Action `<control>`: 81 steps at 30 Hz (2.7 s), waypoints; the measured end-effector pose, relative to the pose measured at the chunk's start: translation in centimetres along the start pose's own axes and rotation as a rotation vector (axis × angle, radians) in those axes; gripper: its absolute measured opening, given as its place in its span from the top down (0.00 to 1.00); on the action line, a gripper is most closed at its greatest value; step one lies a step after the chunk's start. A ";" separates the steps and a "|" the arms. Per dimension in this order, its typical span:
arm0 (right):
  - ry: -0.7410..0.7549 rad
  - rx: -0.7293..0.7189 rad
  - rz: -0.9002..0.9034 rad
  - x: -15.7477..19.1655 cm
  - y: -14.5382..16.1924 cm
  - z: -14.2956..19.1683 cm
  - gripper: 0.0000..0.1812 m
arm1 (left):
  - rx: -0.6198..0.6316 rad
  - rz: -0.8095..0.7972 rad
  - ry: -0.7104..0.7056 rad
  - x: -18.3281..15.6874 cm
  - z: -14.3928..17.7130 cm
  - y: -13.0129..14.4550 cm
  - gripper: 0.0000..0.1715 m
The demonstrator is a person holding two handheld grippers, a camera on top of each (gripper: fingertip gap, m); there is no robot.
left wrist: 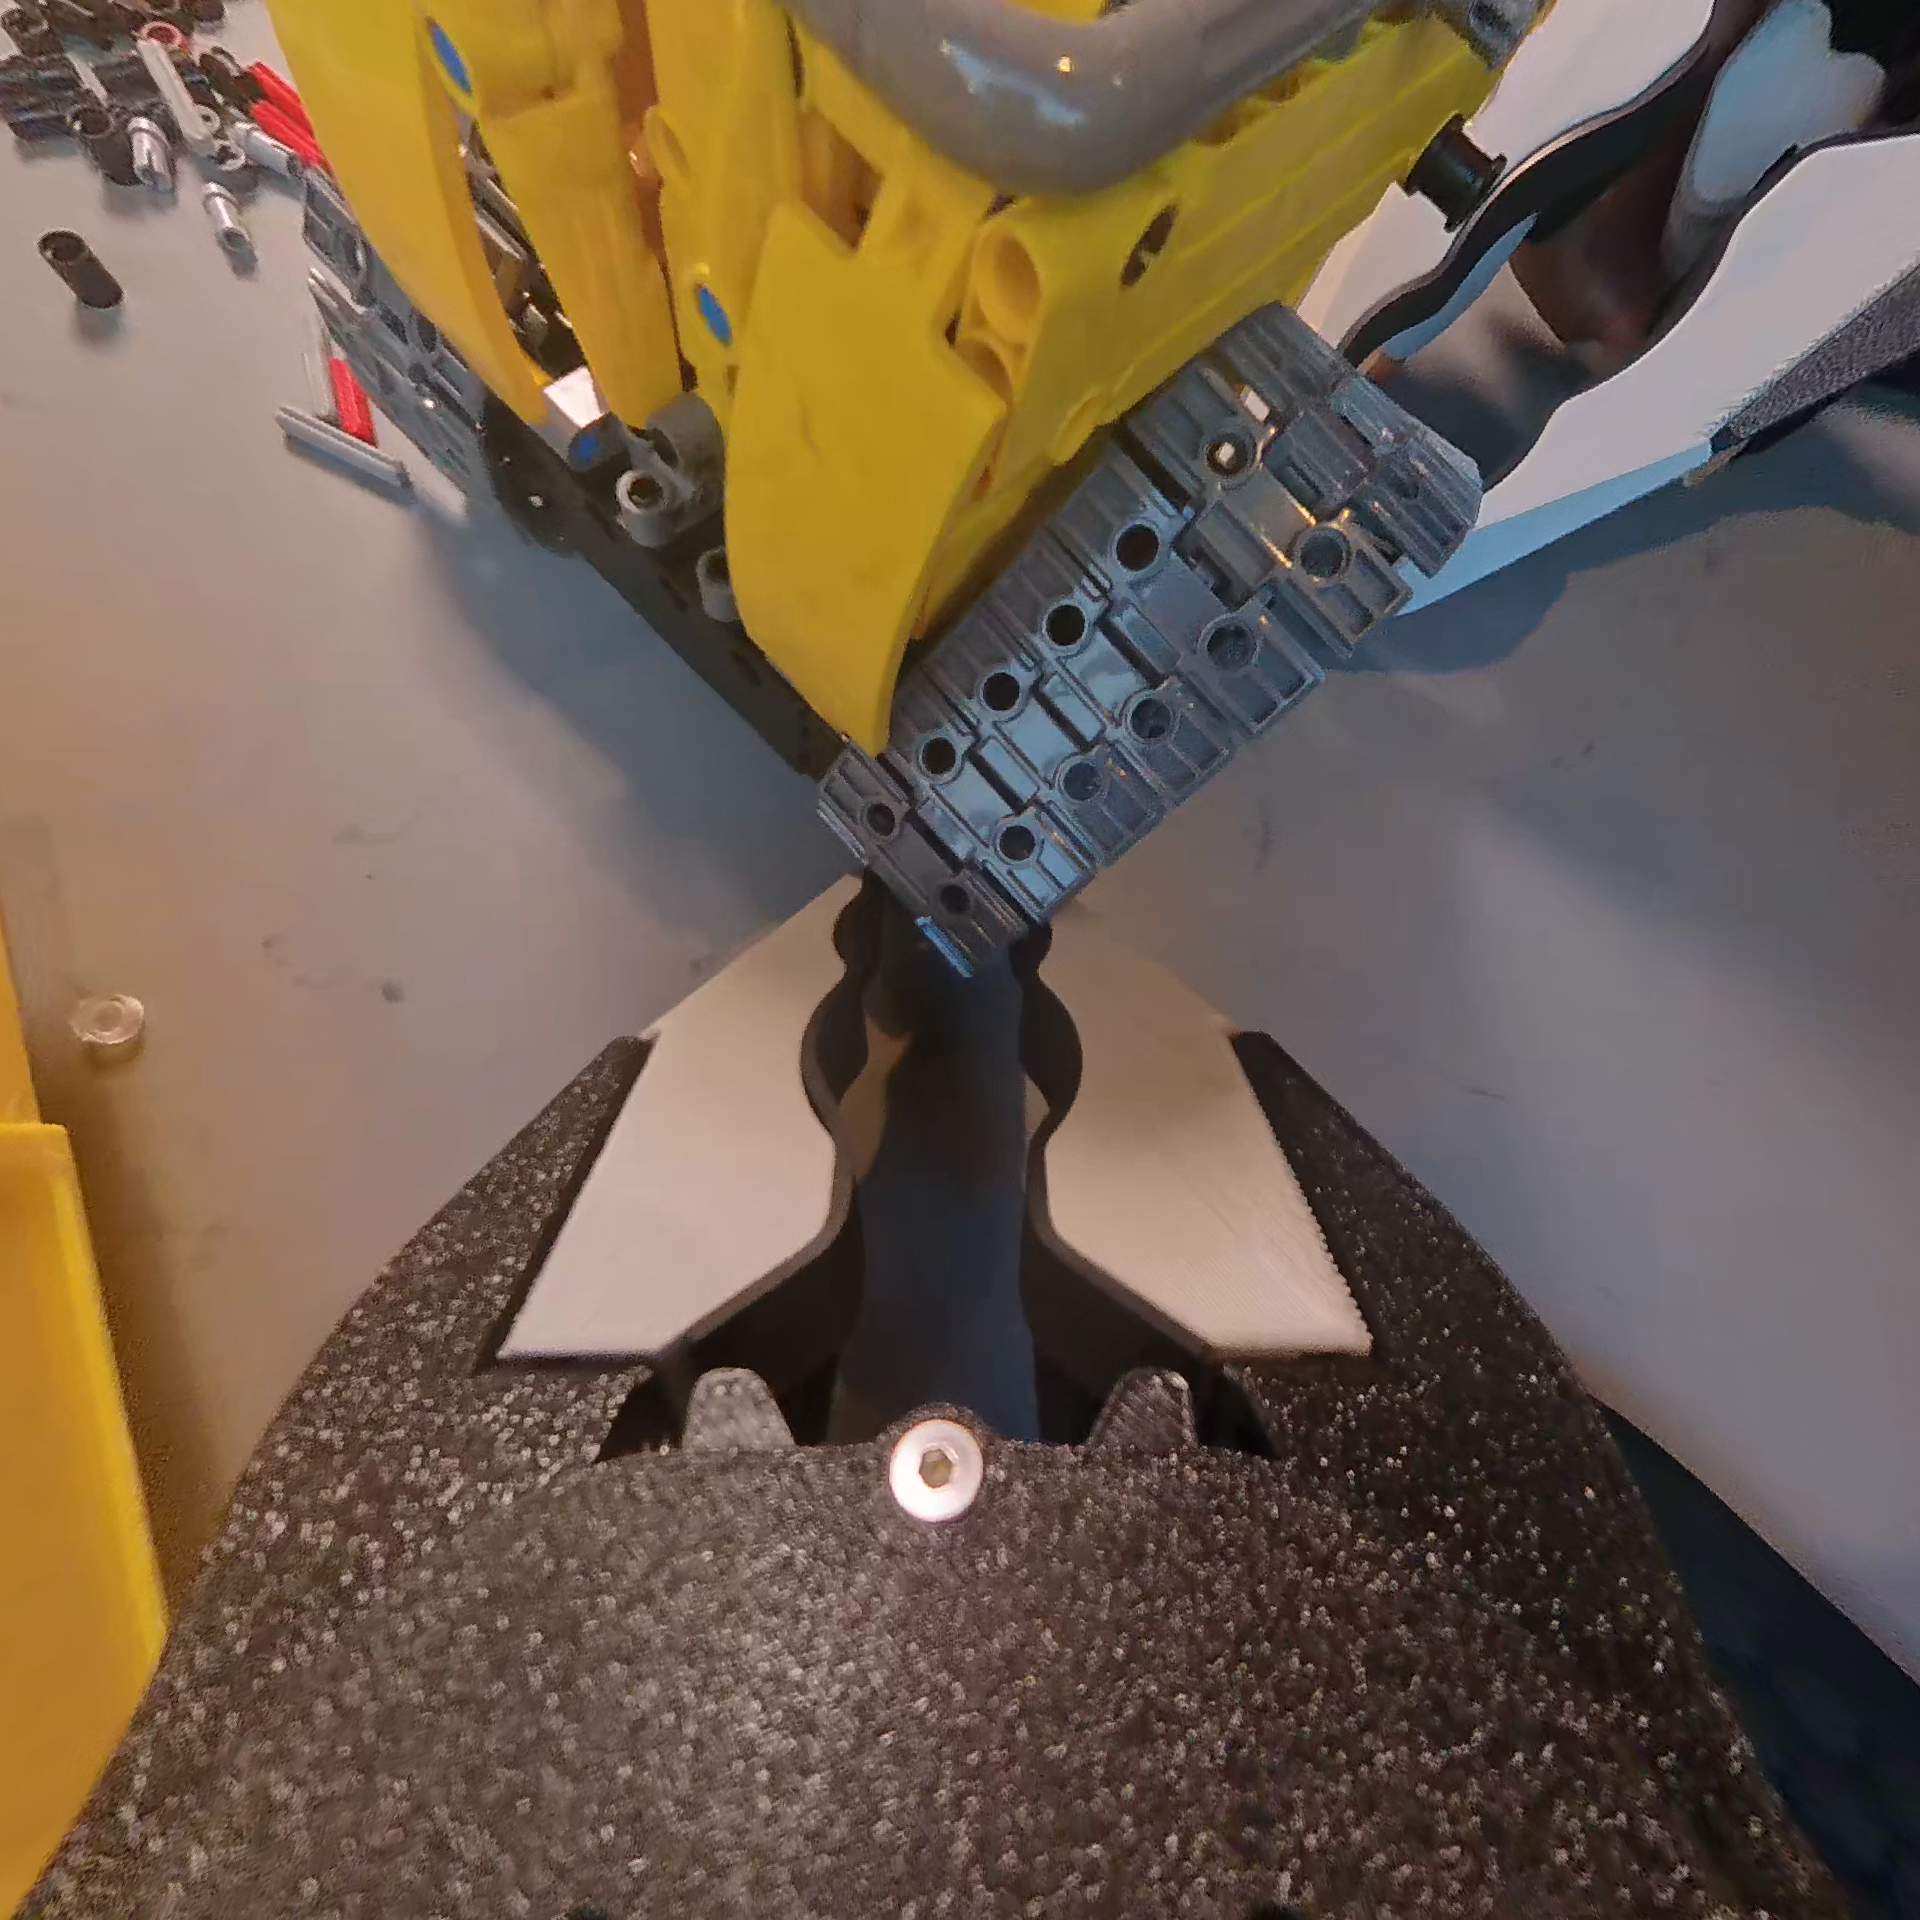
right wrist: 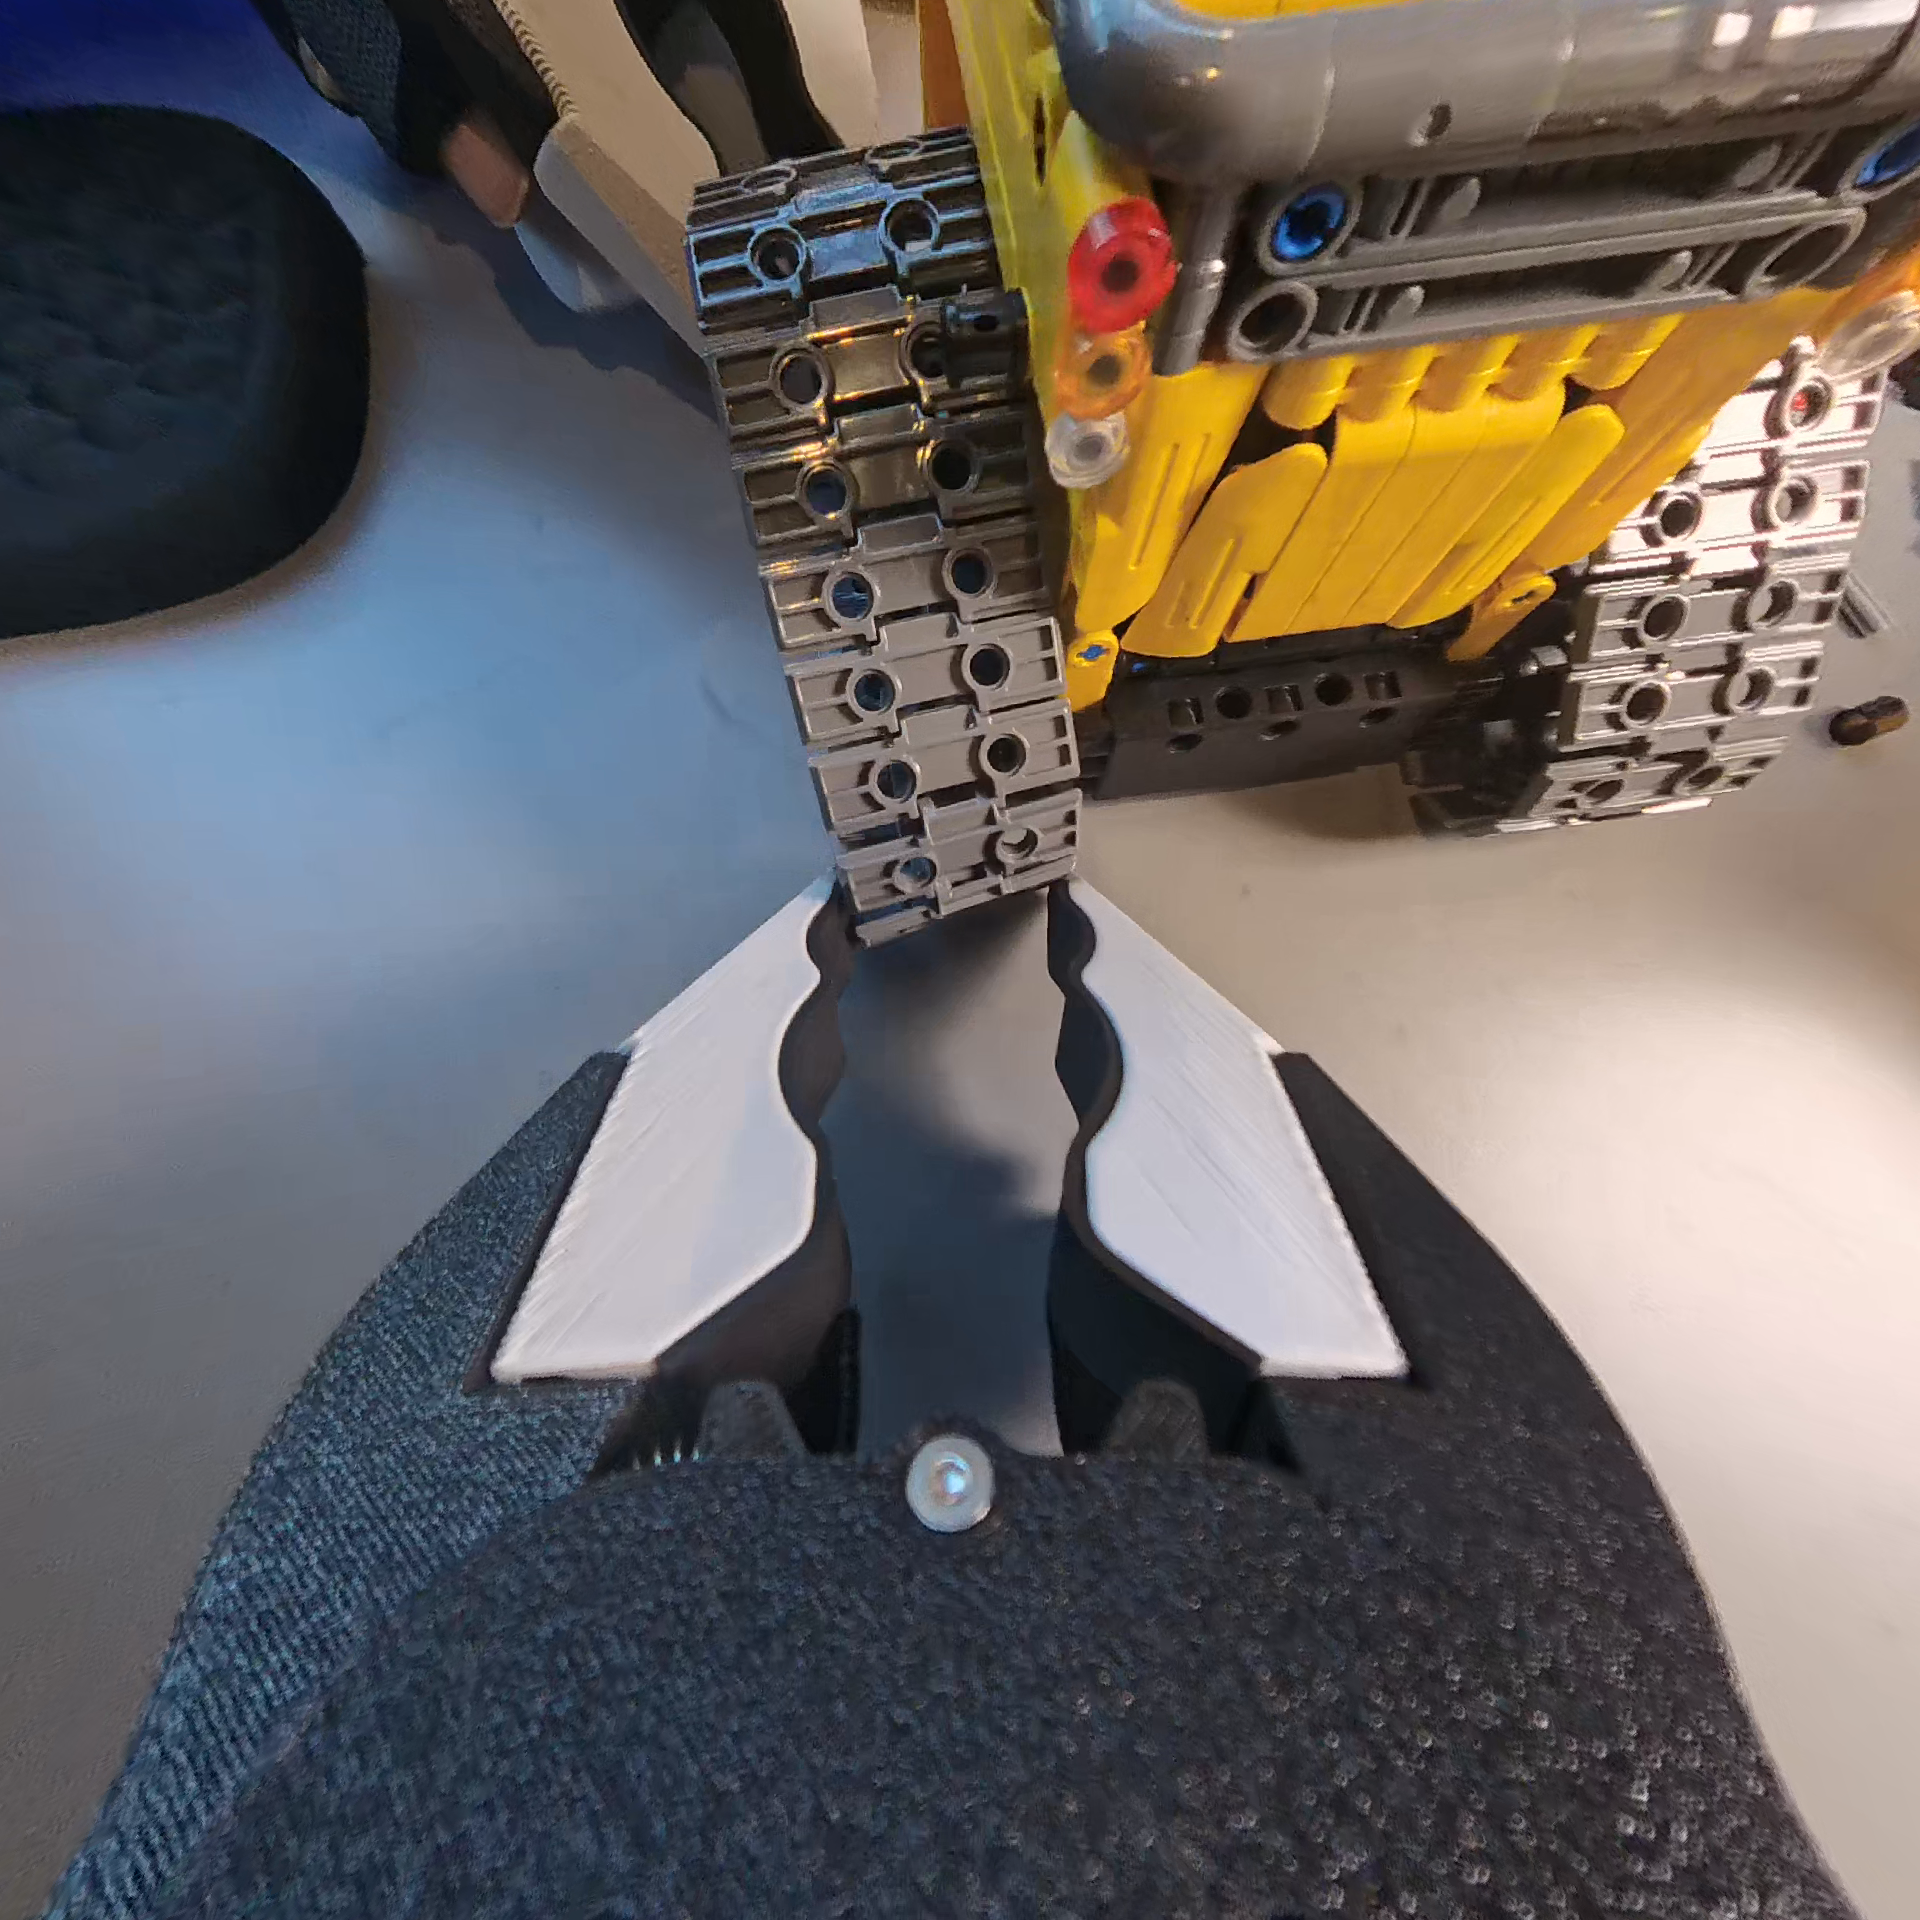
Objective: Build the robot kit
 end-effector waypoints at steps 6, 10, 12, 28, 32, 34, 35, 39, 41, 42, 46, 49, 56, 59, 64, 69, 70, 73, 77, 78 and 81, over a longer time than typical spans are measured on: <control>-0.050 -0.050 -0.044 0.1 -0.3 1.9 0.80 | -0.001 -0.020 0.021 -0.7 0.0 0.0 0.80; -0.022 -0.044 -0.036 -0.2 0.2 3.0 0.79 | -0.005 -0.042 0.043 -1.4 -0.1 0.0 0.75; -0.016 -0.042 -0.038 -0.1 0.5 3.3 0.79 | -0.002 -0.054 0.045 -1.6 0.0 0.1 0.73; 0.023 -0.067 0.096 -0.4 -0.5 5.3 0.79 | -0.191 -0.037 -0.208 -2.1 4.3 0.1 0.79; 0.016 -0.162 0.126 0.3 -1.5 6.8 0.79 | -0.270 -0.091 -0.214 -4.1 4.9 -1.5 0.81; 0.026 -0.182 0.144 0.7 -1.9 7.3 0.79 | -0.296 -0.159 -0.230 -5.4 5.0 -2.4 0.81; 0.031 -0.189 0.152 0.8 -2.1 7.6 0.79 | -0.310 -0.195 -0.254 -6.0 5.0 -3.0 0.81; 0.028 -0.241 0.178 1.9 -3.6 8.9 0.79 | -0.378 -0.355 -0.355 -8.8 5.1 -5.8 0.78; -0.003 -0.288 0.205 2.8 -5.3 9.6 0.79 | -0.394 -0.450 -0.424 -9.7 4.7 -7.1 0.76; -0.042 -0.320 0.228 3.6 -6.4 9.9 0.93 | -0.397 -0.496 -0.458 -9.9 4.4 -7.6 0.75; -0.118 -0.457 0.269 5.4 -10.6 10.3 0.92 | -0.354 -0.558 -0.503 -9.9 3.1 -8.9 0.94; -0.072 -0.443 0.317 3.8 -10.8 10.8 0.88 | -0.272 -0.538 -0.496 -9.3 2.6 -7.8 1.00; -0.163 -0.110 0.166 1.2 -2.5 5.9 0.61 | -0.220 -0.550 -0.530 -9.1 3.4 -4.5 0.85; -0.130 -0.018 0.134 1.8 -0.6 1.3 0.56 | -0.199 -0.609 -0.549 -9.4 2.1 -4.5 0.80; -0.208 -0.077 0.189 3.1 -2.1 2.2 0.78 | -0.137 -0.765 -0.619 -9.7 0.5 -5.0 0.78; -0.321 -0.221 0.224 4.5 -5.0 6.2 0.79 | -0.229 -0.848 -0.705 -10.4 1.9 -7.3 0.93; -0.330 -0.260 0.233 4.6 -5.6 6.8 0.78 | -0.255 -0.824 -0.704 -10.6 2.4 -7.8 0.94; -0.371 -0.372 0.285 4.6 -7.3 8.8 0.77 | -0.374 -0.679 -0.672 -11.1 4.5 -9.3 0.95; -0.168 -0.320 0.425 1.6 -8.1 9.6 0.56 | -0.479 -0.329 -0.563 -9.7 6.9 -9.4 0.95; -0.103 -0.258 0.478 0.7 -7.8 9.0 0.50 | -0.528 -0.211 -0.507 -9.4 7.3 -9.3 0.95; -0.016 -0.054 0.520 -1.7 -6.7 5.9 0.30 | -0.671 0.172 -0.266 -8.4 8.3 -8.3 0.95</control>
Point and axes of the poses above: each gripper's, where its closed fingertips meet, z back along the fingers, y out of its underside, x = y × z across the jaws, the point moved 3 cm from there along z, back along the fingers, and after that the axes turned 6 degrees about -y, right-handed, at the moved point
